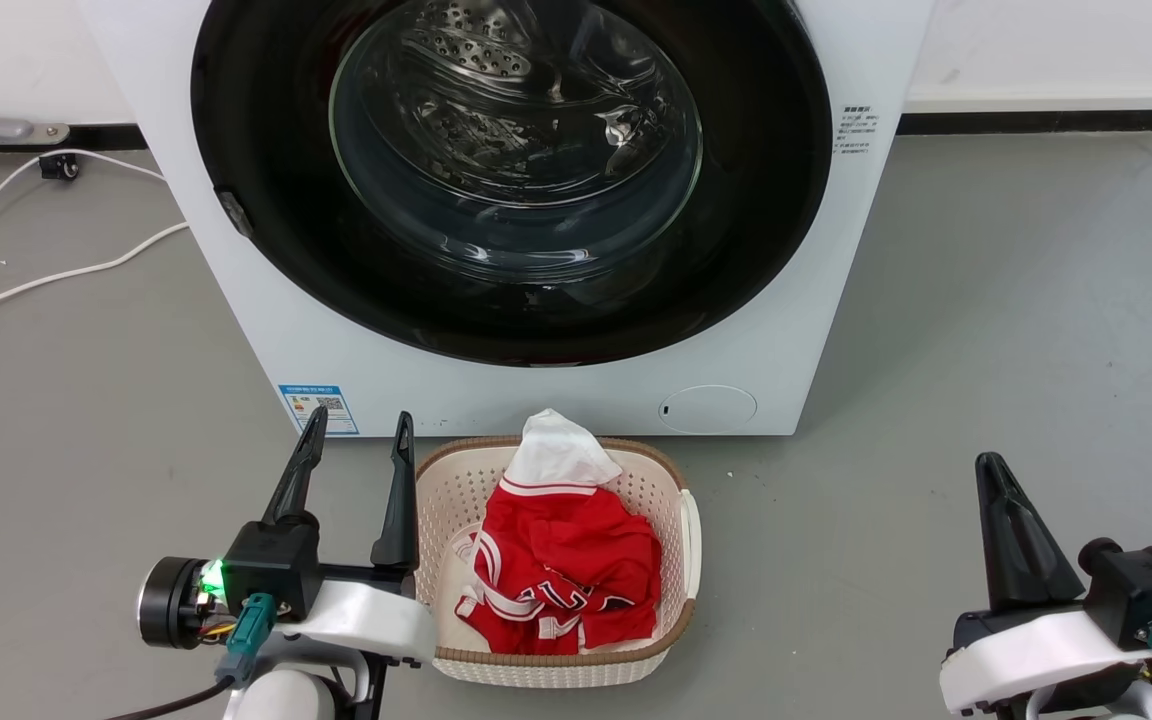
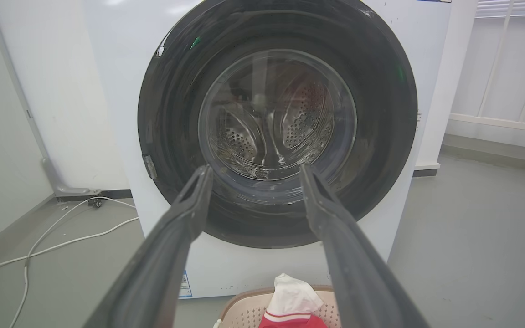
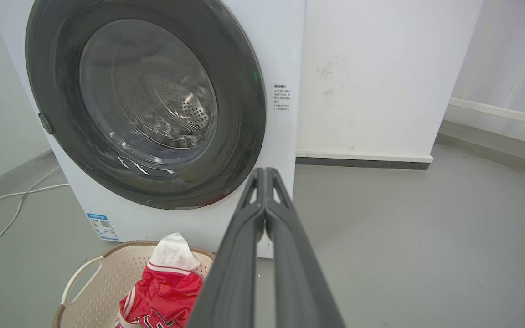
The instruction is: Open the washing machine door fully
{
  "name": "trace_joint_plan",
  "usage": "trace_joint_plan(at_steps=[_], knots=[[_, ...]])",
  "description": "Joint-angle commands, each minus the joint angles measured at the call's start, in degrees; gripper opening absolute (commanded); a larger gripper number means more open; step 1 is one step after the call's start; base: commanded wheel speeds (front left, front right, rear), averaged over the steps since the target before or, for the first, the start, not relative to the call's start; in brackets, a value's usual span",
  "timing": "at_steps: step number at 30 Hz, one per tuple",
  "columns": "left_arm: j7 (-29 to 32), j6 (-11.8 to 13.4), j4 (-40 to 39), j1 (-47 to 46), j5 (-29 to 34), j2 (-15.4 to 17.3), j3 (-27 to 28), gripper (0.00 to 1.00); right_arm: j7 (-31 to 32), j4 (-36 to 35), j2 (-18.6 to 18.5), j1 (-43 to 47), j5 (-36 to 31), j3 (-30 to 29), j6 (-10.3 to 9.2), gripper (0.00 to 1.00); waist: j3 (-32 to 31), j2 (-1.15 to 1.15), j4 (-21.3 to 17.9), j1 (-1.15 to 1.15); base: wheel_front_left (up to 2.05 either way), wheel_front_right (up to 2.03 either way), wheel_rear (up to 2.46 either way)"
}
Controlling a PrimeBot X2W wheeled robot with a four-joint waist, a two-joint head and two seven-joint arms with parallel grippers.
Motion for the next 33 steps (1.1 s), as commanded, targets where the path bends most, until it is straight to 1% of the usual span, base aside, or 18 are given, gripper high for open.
trace_joint_plan(at_steps=[1, 4, 7, 8, 11, 12, 13, 14, 15, 19, 22, 26, 28, 33], knots=[[-0.15, 0.0, 0.0, 0.02, -0.15, 0.06, 0.22, 1.0, -0.15, 0.13, 0.22, -0.57, 0.24, 0.21, -0.04, 0.0, 0.08, 0.0, -0.03, 0.0, 0.0, 0.0, 0.0], [-0.15, -0.04, 0.02, -0.12, -0.21, 0.06, 0.33, 1.0, -0.4, 0.14, 0.21, -0.93, 1.76, 0.32, -0.04, 0.0, 0.29, 0.0, -0.1, 0.0, 0.0, 0.0, 0.0], [-0.15, 0.0, 0.0, -0.25, -0.37, 0.06, 0.37, 1.0, -0.99, 0.5, 0.21, -1.26, 7.47, -0.02, -0.04, 0.0, 0.53, 0.0, -0.14, 0.0, 0.0, 0.0, 0.0], [-0.15, 0.01, -0.02, -0.32, -0.42, 0.05, 0.37, 1.0, -1.18, 0.76, 0.21, -1.29, 10.93, 0.0, -0.03, 0.0, 0.62, 0.0, -0.14, 0.0, 0.0, 0.0, 0.0], [-0.15, 0.01, -0.12, -0.59, -0.53, 0.06, 0.41, 1.0, -2.27, 1.52, 0.21, -1.64, 25.43, 0.86, -0.03, 0.0, 0.99, 0.0, -0.11, 0.0, 0.0, 0.0, 0.0], [-0.15, 0.01, -0.12, -0.59, -0.53, 0.06, 0.41, 1.0, -2.27, 1.52, 0.21, -1.64, 25.43, 0.86, -0.03, 0.0, 0.99, 0.0, -0.11, 0.0, 0.0, 0.0, 0.0], [-0.15, 0.0, -0.23, -0.73, -0.53, 0.06, 0.46, 1.0, -2.87, 1.91, 0.21, -2.11, 34.98, 1.63, -0.03, 0.0, 1.27, 0.0, -0.12, 0.0, 0.0, 0.0, 0.0], [-0.15, 0.0, -0.3, -0.8, -0.54, 0.05, 0.48, 1.0, -3.27, 1.95, 0.2, -2.54, 39.59, 1.93, -0.03, 0.0, 1.48, 0.0, -0.12, 0.0, 0.0, 0.0, 0.0], [-0.15, 0.0, -0.3, -0.8, -0.54, 0.05, 0.48, 1.0, -3.27, 1.95, 0.2, -2.54, 39.59, 1.93, -0.03, 0.0, 1.48, 0.0, -0.12, 0.0, 0.0, 0.0, 0.0], [-0.15, -0.11, -0.67, -1.28, -0.59, 0.05, 0.56, 1.0, -3.98, 1.53, 0.2, -4.07, 61.62, 3.09, -0.03, 0.0, 2.55, 0.0, -0.1, 0.0, 0.0, 0.0, 0.0], [-0.15, -0.19, -1.02, -1.64, -0.67, 0.05, 0.68, 1.0, -4.23, 1.17, 0.16, -6.3, 72.79, 2.51, -0.03, 0.0, 3.7, 0.0, -0.14, 0.0, 0.0, 0.0, 0.0], [-0.15, -0.28, -1.71, -2.69, -0.42, 0.05, 0.82, 1.0, -3.53, 1.22, 0.17, -9.77, 83.29, 0.71, -0.03, 0.0, 5.68, 0.0, -0.09, 0.0, 0.0, 0.0, 0.0], [-0.15, -0.24, -1.94, -2.93, -0.39, 0.05, 1.02, 1.0, -2.5, 1.66, 0.15, -11.83, 86.7, -0.38, -0.03, 0.0, 6.72, 0.0, -0.21, 0.0, 0.0, 0.0, 0.0], [-0.15, -0.31, -2.67, -4.28, -0.45, 0.05, 1.3, 1.0, 2.22, 4.62, -0.4, -18.63, 98.22, -3.06, -0.03, 0.0, 9.67, 0.0, -0.56, 0.0, 0.0, 0.0, 0.0]])
